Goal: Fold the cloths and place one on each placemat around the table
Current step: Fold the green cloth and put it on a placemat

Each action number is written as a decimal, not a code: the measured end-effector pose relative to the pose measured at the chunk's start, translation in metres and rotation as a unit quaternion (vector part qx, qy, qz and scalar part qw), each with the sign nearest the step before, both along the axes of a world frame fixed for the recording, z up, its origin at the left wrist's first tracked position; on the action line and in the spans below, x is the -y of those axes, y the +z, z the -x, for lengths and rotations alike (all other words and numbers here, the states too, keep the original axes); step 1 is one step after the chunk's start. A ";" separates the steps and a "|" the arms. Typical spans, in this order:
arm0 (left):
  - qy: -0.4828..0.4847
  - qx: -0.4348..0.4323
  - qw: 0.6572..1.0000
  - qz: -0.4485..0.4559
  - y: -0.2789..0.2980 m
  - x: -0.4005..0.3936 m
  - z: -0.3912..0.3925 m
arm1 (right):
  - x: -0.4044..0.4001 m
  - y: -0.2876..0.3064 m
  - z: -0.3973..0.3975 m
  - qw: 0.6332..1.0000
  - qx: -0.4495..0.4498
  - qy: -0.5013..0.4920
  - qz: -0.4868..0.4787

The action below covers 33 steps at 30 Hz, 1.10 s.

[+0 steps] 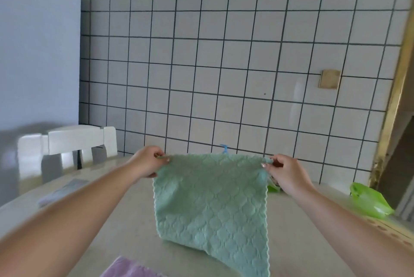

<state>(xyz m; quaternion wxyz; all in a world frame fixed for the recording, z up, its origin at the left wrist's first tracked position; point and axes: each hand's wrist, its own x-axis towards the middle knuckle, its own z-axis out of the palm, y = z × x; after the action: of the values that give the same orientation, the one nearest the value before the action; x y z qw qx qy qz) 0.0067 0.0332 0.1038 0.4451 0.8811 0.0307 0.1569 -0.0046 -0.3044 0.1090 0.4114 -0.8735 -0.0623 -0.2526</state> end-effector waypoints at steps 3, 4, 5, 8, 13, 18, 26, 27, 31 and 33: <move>-0.022 0.023 0.989 0.146 0.003 0.008 -0.007 | 0.000 -0.001 -0.010 0.997 -0.037 0.018 -0.071; -0.029 0.053 0.984 0.169 0.007 0.009 -0.011 | 0.000 0.003 -0.014 0.995 -0.036 0.018 -0.089; -0.036 0.085 0.980 0.175 0.014 0.010 -0.014 | 0.001 0.008 -0.016 0.994 -0.028 0.021 -0.101; -0.054 0.165 0.974 0.146 0.041 0.016 -0.016 | 0.013 0.028 -0.026 0.990 0.024 0.042 -0.133; -0.078 0.211 0.973 0.046 0.055 0.023 -0.004 | 0.034 0.029 -0.023 0.992 0.047 0.057 -0.105; -0.115 0.114 0.977 -0.136 0.000 0.016 0.022 | 0.052 -0.029 0.006 0.996 -0.026 0.071 -0.044; -0.254 -0.131 0.944 -0.162 -0.090 0.021 0.041 | 0.077 -0.119 0.044 0.973 -0.214 0.081 -0.011; -0.255 -0.142 0.943 -0.162 -0.096 0.022 0.040 | 0.078 -0.123 0.046 0.973 -0.218 0.071 0.012; -0.235 -0.144 0.948 -0.157 -0.110 0.029 0.031 | 0.079 -0.133 0.037 0.977 -0.195 0.030 0.076; -0.220 -0.144 0.951 -0.163 -0.115 0.030 0.024 | 0.077 -0.139 0.027 0.979 -0.187 0.006 0.083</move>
<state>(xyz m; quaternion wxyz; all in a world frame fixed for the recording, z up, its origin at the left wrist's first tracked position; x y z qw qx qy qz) -0.0172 0.0028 -0.0112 0.3097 0.9398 -0.1262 -0.0704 -0.0312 -0.3816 -0.0295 0.3430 -0.9362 -0.0107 -0.0758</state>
